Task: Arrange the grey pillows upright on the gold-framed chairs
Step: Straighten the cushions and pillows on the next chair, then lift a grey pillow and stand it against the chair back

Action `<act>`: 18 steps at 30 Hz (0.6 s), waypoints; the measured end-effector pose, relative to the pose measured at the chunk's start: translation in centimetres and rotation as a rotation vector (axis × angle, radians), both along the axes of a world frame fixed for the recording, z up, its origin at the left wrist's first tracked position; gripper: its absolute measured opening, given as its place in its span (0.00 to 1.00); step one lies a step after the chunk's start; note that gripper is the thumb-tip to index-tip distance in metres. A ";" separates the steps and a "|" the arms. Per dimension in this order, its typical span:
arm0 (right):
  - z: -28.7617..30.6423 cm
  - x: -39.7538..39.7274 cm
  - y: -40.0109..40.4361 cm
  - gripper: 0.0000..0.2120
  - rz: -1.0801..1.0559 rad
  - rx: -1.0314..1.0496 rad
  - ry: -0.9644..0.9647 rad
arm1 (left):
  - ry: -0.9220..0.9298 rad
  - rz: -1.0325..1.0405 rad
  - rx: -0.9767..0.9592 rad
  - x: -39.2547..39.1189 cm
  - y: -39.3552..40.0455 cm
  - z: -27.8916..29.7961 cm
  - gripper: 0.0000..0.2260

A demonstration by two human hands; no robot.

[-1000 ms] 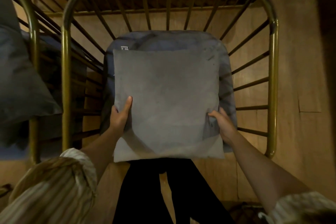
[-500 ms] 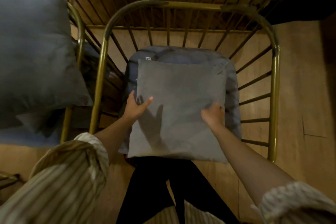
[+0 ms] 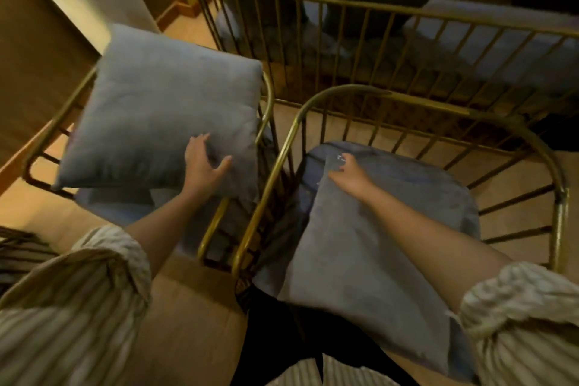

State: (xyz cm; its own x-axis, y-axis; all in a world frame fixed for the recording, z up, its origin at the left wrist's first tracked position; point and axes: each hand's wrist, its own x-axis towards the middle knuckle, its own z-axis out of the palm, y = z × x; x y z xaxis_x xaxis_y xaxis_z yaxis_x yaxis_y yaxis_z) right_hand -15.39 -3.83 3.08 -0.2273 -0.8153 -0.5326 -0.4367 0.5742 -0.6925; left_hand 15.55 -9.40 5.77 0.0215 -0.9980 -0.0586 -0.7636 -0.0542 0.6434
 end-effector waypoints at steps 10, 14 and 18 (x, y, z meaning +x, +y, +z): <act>0.2 13.9 -11.3 0.30 -0.048 -0.116 -0.248 | -0.132 0.107 -0.093 15.5 -11.4 3.9 0.37; -0.9 18.0 -14.8 0.38 -0.157 -0.085 -0.323 | -0.127 0.077 -0.001 18.6 -17.0 3.9 0.43; -2.5 19.9 -18.4 0.38 -0.363 -0.064 -0.362 | 0.129 0.111 0.105 20.2 -20.2 3.9 0.47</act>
State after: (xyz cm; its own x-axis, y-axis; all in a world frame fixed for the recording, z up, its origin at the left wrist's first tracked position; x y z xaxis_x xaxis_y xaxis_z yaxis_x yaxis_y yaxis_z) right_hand 4.48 -22.19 0.54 -0.3122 -0.7516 -0.5810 0.0567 0.5957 -0.8012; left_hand 35.74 -29.55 9.64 0.1164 -0.9782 -0.1718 -0.6606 -0.2054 0.7221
